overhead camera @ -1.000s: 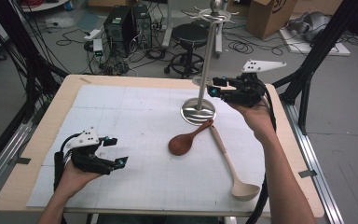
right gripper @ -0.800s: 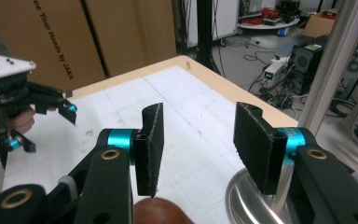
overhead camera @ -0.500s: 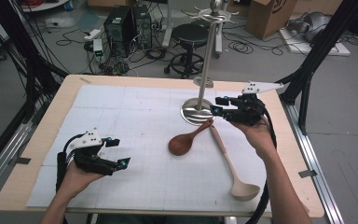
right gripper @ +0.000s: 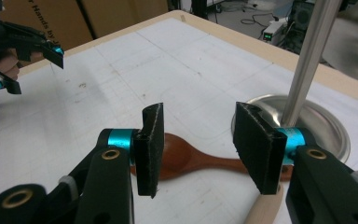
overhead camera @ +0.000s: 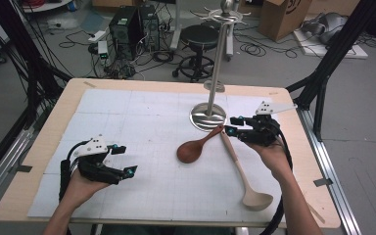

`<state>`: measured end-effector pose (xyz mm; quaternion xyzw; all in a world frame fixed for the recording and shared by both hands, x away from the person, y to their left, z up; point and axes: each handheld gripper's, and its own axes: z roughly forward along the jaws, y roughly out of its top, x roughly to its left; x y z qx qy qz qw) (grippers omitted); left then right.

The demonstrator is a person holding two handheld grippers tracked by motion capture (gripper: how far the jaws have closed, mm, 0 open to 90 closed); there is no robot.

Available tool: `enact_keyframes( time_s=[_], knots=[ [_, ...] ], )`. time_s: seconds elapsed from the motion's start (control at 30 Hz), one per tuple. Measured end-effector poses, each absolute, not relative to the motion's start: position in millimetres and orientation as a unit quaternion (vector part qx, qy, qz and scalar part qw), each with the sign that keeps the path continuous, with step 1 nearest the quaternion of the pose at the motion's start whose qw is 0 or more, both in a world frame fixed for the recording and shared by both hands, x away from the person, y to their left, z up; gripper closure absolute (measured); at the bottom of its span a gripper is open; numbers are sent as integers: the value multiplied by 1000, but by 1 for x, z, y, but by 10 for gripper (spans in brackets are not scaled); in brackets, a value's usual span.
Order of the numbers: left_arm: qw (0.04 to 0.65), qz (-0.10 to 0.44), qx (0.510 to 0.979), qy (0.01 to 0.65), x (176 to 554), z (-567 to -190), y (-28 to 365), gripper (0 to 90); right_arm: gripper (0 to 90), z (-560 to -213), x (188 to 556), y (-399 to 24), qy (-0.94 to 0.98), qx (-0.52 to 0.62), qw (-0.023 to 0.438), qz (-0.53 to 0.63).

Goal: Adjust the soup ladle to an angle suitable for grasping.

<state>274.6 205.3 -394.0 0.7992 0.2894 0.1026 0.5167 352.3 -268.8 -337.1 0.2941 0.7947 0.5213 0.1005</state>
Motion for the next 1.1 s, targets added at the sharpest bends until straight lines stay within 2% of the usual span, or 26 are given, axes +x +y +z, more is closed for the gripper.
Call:
enact_keyframes(
  time_s=[1.1],
  knots=[
    [514, 98, 802, 290, 275, -397, 202, 172, 495, -406, 325, -303, 806, 348, 95, 469]
  ],
)
